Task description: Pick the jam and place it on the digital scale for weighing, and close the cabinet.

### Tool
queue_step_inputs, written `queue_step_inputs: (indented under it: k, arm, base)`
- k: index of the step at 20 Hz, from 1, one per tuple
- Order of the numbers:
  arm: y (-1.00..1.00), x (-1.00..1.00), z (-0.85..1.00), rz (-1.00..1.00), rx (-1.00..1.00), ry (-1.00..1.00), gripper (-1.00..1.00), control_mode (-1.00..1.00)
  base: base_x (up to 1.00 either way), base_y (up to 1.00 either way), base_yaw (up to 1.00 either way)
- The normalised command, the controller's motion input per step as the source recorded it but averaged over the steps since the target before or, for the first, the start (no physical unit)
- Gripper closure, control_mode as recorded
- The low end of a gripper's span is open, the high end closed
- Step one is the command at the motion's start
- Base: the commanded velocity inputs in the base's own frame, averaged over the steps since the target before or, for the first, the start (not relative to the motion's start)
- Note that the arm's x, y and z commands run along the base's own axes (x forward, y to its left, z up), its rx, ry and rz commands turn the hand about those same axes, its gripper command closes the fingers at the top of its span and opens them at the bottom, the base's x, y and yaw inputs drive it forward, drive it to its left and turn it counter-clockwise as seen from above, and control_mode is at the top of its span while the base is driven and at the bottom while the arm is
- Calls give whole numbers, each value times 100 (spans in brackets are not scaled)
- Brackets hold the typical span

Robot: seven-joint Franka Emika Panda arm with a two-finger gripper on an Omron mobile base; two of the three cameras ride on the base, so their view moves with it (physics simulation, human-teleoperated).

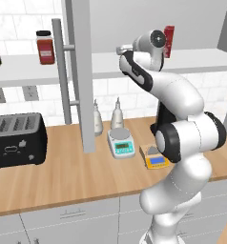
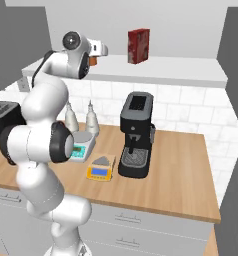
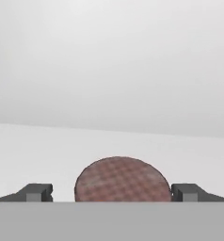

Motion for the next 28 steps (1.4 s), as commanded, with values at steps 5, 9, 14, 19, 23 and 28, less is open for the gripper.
queue_step_inputs:
  k: [5, 9, 14, 19, 23, 28]
  arm:
    - [16, 25, -25, 0, 0, 0, 100, -100]
    - [15, 25, -23, 0, 0, 0, 100, -100]
    - [11, 12, -25, 0, 0, 0, 100, -100]
    - [3, 1, -5, 0, 1, -2, 100, -100]
    - [0, -13, 19, -1, 0, -19, 100, -100]
    - [0, -24, 11, 0, 0, -19, 100, -100]
  base:
    - [0, 0, 0]
    - [0, 0, 0]
    - [0, 0, 0]
    - [0, 0, 0]
    - [0, 0, 0]
    - [0, 0, 0]
